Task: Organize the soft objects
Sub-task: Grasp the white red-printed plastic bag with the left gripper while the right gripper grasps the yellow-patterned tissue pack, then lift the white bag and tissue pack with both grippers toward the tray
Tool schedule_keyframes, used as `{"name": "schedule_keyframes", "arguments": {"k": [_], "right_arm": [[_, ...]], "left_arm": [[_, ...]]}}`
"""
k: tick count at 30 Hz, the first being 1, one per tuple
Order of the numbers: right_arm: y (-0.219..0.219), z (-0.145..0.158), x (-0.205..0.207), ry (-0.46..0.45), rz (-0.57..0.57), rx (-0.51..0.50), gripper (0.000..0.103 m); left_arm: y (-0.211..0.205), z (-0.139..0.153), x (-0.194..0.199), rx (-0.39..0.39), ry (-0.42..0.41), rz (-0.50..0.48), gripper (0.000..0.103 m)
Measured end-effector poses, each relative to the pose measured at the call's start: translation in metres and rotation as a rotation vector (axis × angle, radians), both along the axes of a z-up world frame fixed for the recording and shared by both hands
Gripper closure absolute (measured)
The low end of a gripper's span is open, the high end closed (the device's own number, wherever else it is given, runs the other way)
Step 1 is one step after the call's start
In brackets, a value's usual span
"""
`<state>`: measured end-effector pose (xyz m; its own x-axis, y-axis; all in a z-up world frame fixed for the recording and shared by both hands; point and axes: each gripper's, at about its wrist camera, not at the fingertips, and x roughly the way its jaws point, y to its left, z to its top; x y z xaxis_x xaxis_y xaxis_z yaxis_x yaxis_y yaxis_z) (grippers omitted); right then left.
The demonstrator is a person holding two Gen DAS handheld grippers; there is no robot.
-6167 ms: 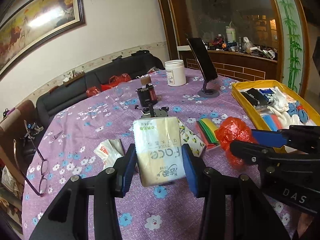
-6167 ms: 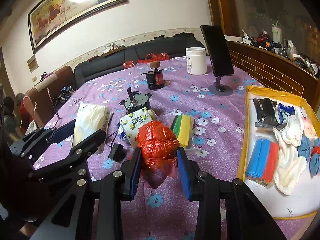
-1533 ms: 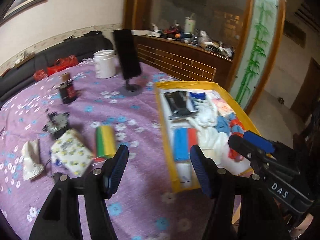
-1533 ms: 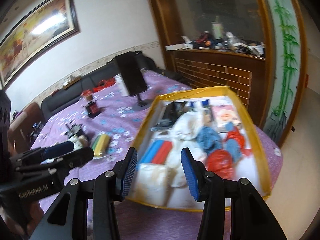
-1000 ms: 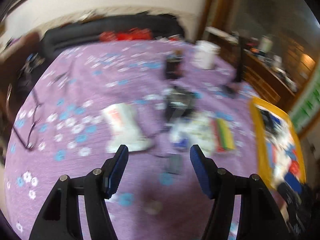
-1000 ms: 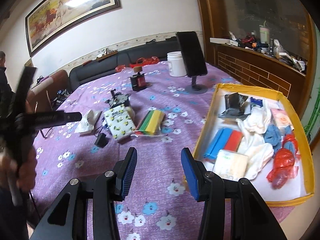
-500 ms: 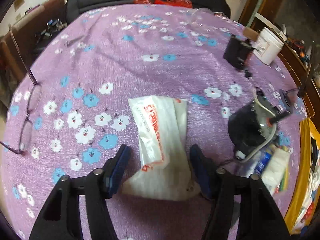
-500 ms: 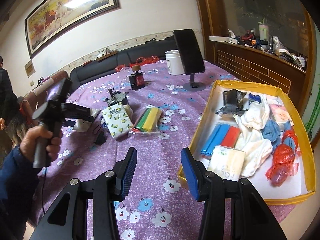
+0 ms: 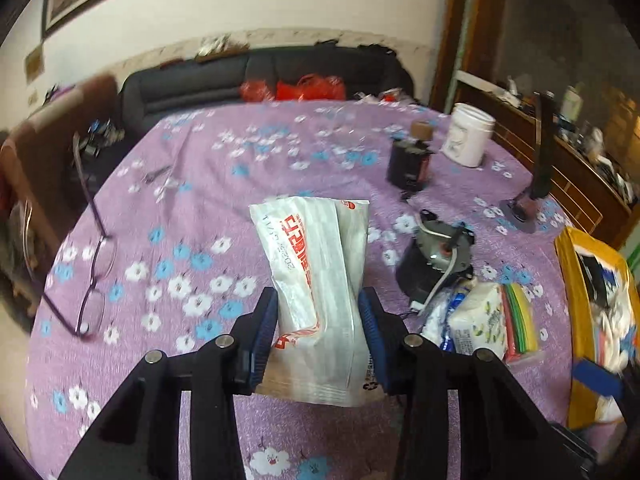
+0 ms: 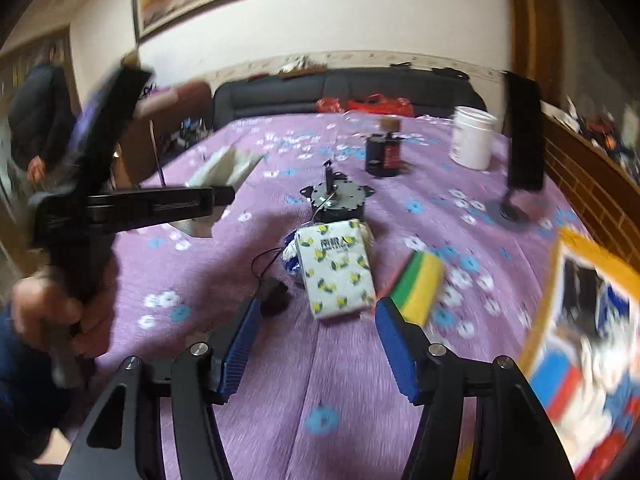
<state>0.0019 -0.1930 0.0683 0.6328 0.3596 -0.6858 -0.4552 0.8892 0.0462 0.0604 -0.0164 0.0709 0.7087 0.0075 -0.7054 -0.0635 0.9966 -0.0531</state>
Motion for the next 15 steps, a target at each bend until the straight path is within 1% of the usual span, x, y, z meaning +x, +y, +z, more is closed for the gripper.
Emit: {"name": "schedule_keyframes", "arguments": {"k": [4, 7, 9, 11, 12, 15], "right_arm": [[0.011, -0.015, 0.03, 0.038, 0.001, -0.037, 0.039], [0.016, -0.024, 0.052, 0.056, -0.004, -0.055, 0.039], [0.017, -0.029, 0.063, 0.074, 0.0, -0.054, 0.039], [0.018, -0.034, 0.069, 0.089, 0.006, -0.032, 0.039], [0.017, -0.035, 0.07, 0.102, 0.002, -0.018, 0.045], [0.009, -0.031, 0.06, 0.125, -0.01, 0.076, 0.046]], "left_arm": [[-0.004, -0.002, 0.001, 0.013, -0.013, -0.036, 0.062], [-0.006, -0.001, 0.0, 0.0, -0.006, -0.055, 0.062], [-0.003, 0.0, -0.001, 0.001, -0.01, -0.051, 0.062], [-0.003, -0.001, 0.0, -0.003, -0.007, -0.053, 0.062], [-0.002, -0.001, 0.0, -0.002, -0.007, -0.05, 0.062], [-0.005, -0.003, 0.0, 0.007, -0.008, -0.05, 0.062]]}}
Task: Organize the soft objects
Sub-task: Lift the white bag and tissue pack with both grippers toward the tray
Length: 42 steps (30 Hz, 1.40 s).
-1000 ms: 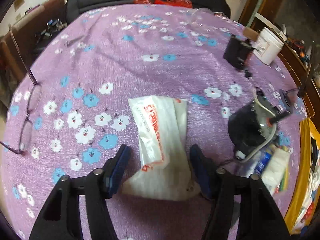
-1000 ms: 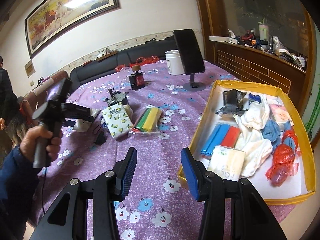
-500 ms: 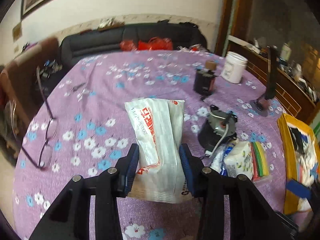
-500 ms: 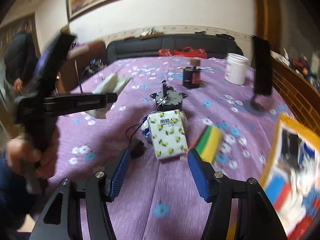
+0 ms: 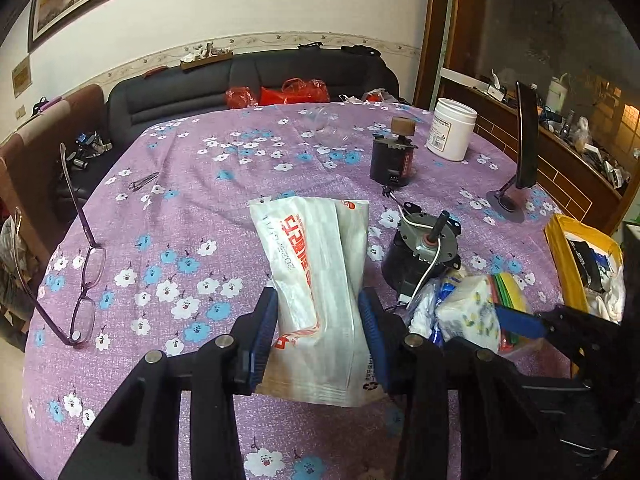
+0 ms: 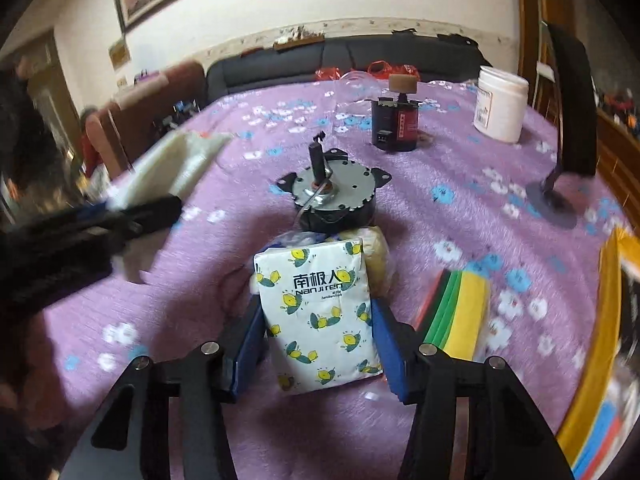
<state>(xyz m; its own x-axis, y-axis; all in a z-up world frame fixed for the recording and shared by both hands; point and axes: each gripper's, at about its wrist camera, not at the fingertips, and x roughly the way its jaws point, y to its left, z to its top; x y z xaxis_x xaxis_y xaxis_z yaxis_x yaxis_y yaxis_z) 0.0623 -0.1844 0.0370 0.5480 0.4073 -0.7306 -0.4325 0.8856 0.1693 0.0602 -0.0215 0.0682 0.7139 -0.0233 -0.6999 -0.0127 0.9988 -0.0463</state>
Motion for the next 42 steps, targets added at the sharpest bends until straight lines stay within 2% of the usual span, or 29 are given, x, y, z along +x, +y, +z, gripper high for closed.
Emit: {"name": "schedule_keyframes", "arguments": {"k": [6, 11, 17, 25, 42], "right_arm": [[-0.023, 0.026, -0.058, -0.055, -0.066, 0.117, 0.046], [-0.04, 0.027, -0.083, -0.118, -0.202, 0.033, 0.046], [-0.063, 0.016, -0.082, -0.097, -0.335, 0.06, 0.046], [-0.056, 0.017, -0.084, -0.124, -0.335, 0.052, 0.046], [-0.059, 0.029, -0.096, -0.153, -0.342, 0.055, 0.046]], "left_arm": [[-0.015, 0.003, -0.013, 0.02, -0.048, -0.022, 0.062], [-0.045, 0.002, -0.033, 0.089, -0.103, -0.092, 0.062], [-0.08, -0.004, -0.05, 0.199, -0.161, -0.186, 0.062], [-0.092, -0.009, -0.053, 0.266, -0.18, -0.192, 0.062], [-0.094, -0.009, -0.058, 0.302, -0.213, -0.177, 0.062]]}}
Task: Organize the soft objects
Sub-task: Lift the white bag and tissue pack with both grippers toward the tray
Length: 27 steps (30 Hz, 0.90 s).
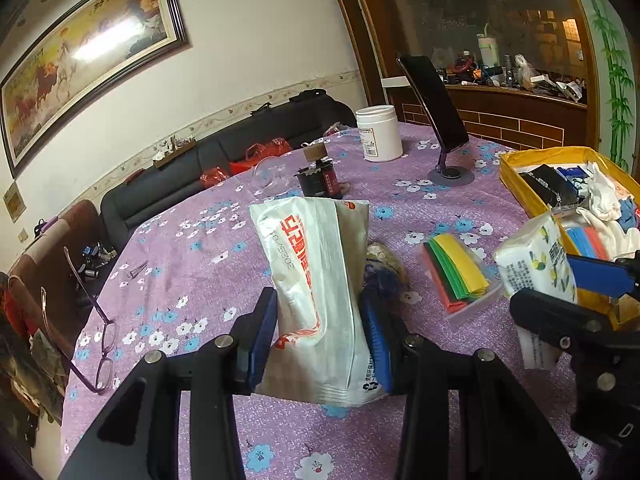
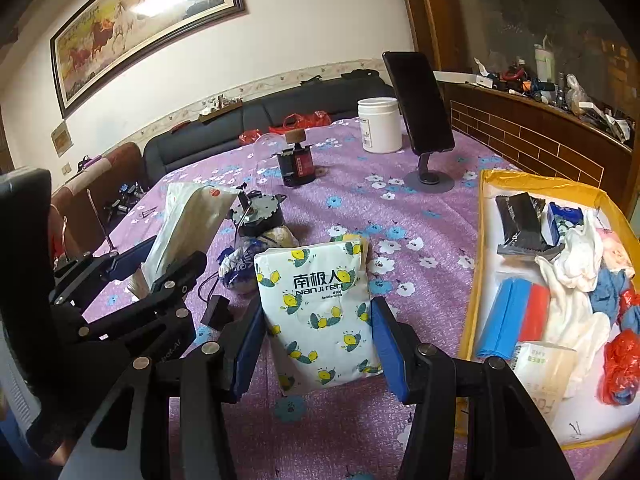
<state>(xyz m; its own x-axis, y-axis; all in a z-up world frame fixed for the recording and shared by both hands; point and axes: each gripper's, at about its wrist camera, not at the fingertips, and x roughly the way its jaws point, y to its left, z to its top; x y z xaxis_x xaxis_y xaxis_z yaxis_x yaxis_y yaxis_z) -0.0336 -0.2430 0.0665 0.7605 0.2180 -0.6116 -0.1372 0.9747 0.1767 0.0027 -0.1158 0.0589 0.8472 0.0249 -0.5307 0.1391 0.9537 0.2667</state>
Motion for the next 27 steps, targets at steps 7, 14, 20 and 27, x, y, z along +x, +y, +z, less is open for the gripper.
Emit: {"name": "schedule_keyframes", "arguments": {"k": [7, 14, 20, 27], "right_arm": [[-0.005, 0.008, -0.006, -0.02, -0.013, -0.001, 0.046], [-0.014, 0.015, -0.013, -0.037, -0.035, 0.01, 0.046], [-0.026, 0.022, -0.019, -0.049, -0.057, 0.026, 0.046], [-0.055, 0.031, -0.028, -0.066, -0.108, 0.056, 0.046]], "left_arm": [[-0.002, 0.001, -0.004, 0.008, -0.023, -0.004, 0.062], [-0.006, 0.0, -0.007, 0.027, -0.047, -0.013, 0.062], [-0.009, -0.001, -0.006, 0.038, -0.048, -0.011, 0.062], [-0.018, 0.008, -0.01, 0.013, -0.024, -0.055, 0.062]]}}
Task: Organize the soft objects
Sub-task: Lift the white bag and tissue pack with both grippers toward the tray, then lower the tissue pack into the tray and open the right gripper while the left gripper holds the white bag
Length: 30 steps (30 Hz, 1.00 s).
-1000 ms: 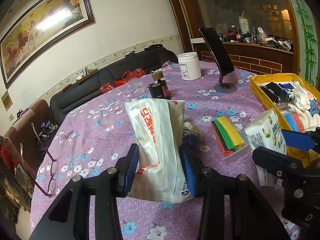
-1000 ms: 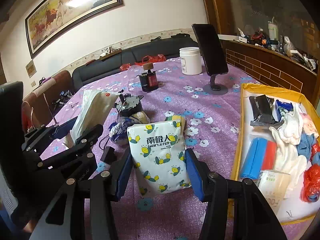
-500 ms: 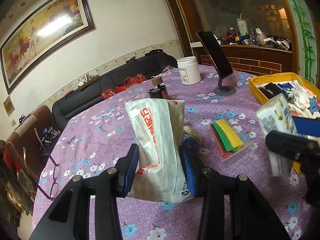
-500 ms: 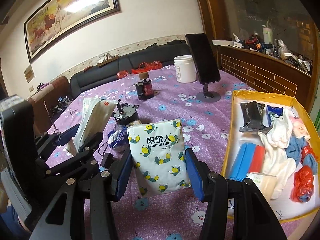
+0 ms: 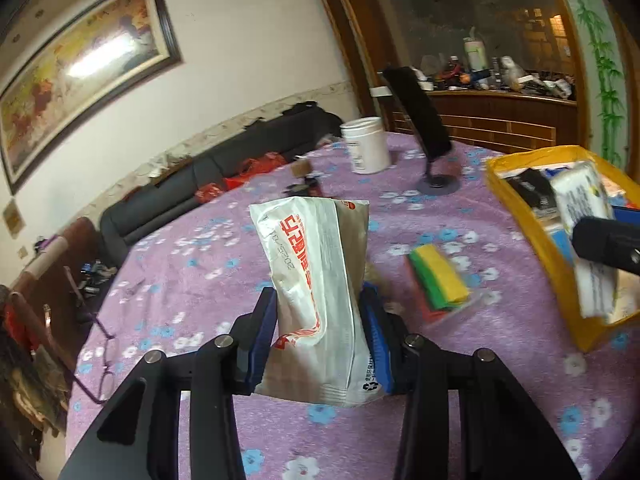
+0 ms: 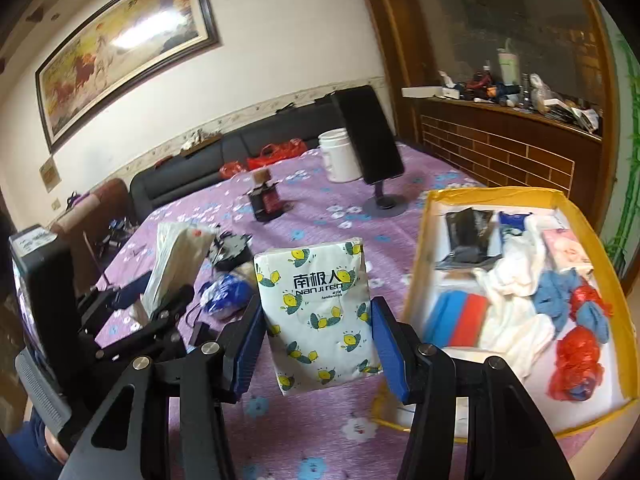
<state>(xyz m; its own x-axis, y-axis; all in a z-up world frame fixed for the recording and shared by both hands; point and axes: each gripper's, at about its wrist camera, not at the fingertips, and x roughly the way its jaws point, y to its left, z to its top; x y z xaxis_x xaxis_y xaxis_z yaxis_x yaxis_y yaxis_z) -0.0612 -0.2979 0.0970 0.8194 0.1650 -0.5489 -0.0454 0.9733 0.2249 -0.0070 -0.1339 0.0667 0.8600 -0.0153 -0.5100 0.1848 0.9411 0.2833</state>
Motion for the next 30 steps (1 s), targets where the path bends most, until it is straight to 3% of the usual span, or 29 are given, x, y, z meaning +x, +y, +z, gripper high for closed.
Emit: {"name": "schedule_keyframes", "arguments": {"k": [7, 16, 23, 30], "right_arm": [[-0.037, 0.011, -0.006, -0.017, -0.07, 0.03, 0.046], [-0.105, 0.022, -0.009, -0.013, -0.188, 0.047, 0.046], [-0.159, 0.029, 0.011, 0.048, -0.256, 0.016, 0.046], [-0.207, 0.019, 0.047, 0.149, -0.296, 0.029, 0.046]], "left_arm": [[-0.035, 0.011, -0.001, -0.069, 0.112, -0.12, 0.062], [-0.107, 0.024, 0.001, -0.122, 0.198, -0.261, 0.062], [-0.164, 0.017, 0.015, -0.157, 0.305, -0.345, 0.062], [-0.197, 0.003, 0.042, -0.196, 0.423, -0.358, 0.062]]}}
